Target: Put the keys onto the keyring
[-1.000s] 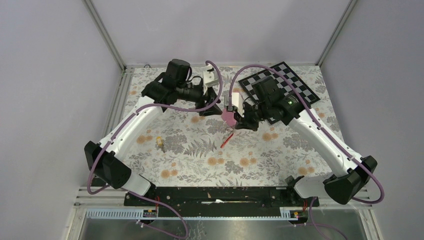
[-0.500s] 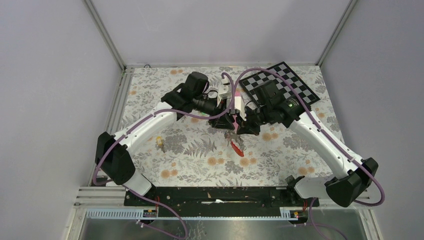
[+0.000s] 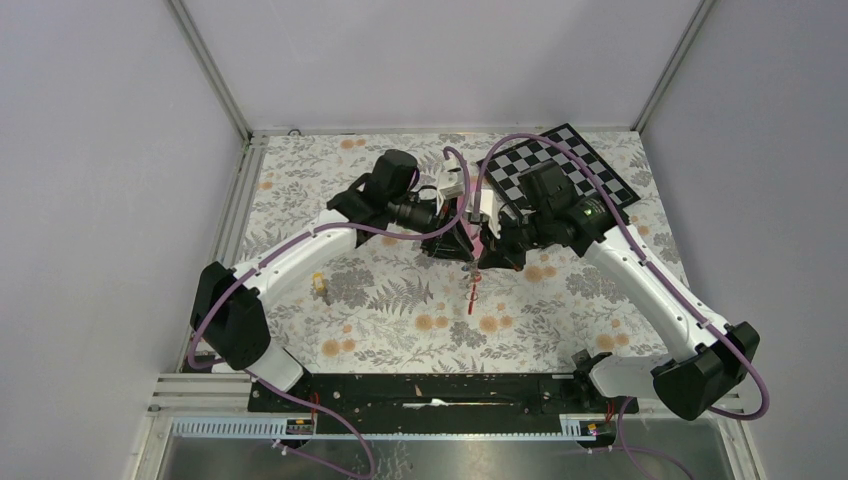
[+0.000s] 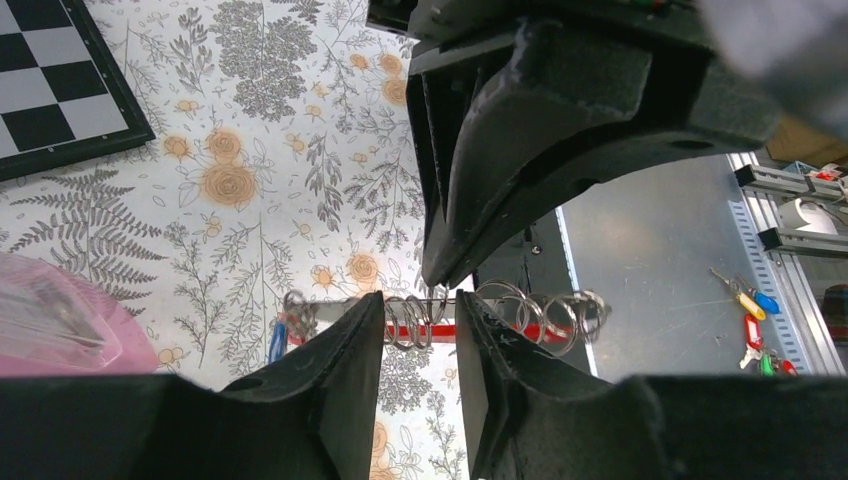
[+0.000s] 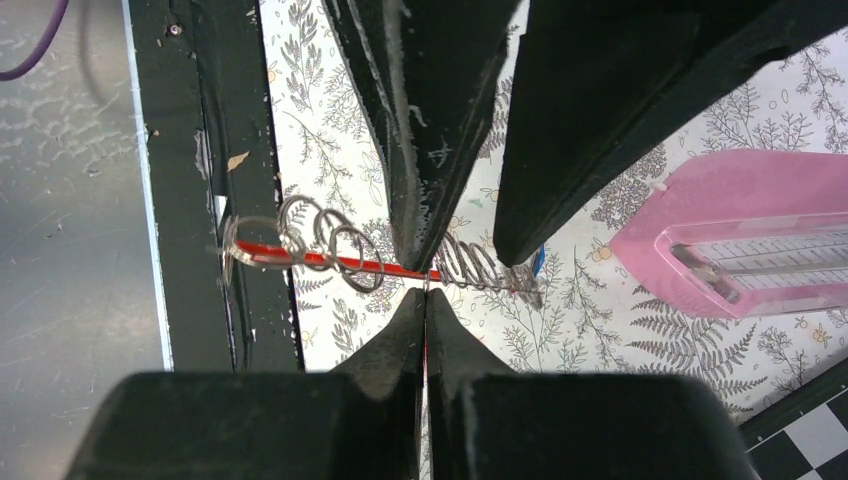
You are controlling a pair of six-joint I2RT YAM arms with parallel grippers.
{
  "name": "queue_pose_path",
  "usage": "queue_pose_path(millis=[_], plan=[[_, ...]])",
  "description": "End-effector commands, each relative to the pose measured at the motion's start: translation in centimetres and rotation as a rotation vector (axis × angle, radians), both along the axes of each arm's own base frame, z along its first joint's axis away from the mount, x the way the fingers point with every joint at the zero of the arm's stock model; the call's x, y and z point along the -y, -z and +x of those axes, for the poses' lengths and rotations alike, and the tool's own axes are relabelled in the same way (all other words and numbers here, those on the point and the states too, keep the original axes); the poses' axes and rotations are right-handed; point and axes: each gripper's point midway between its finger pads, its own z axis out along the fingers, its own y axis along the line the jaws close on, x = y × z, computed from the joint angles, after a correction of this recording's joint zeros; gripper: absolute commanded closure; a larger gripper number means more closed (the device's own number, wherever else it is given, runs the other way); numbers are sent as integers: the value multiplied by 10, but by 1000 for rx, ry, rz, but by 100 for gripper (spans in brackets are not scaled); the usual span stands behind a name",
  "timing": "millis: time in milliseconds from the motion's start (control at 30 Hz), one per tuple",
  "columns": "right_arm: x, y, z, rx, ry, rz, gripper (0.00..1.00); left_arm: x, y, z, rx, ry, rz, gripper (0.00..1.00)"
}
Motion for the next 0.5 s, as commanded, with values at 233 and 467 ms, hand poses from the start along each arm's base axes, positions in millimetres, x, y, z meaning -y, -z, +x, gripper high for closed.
queue_pose_path(millis=[233,467], plan=[[-4,-27,4,17,22,144,100,7,-2,-12,-13,48,-49,67],[-2,-28,4,-3,40,172,100,13,2,-12,-19,42,-44,67]])
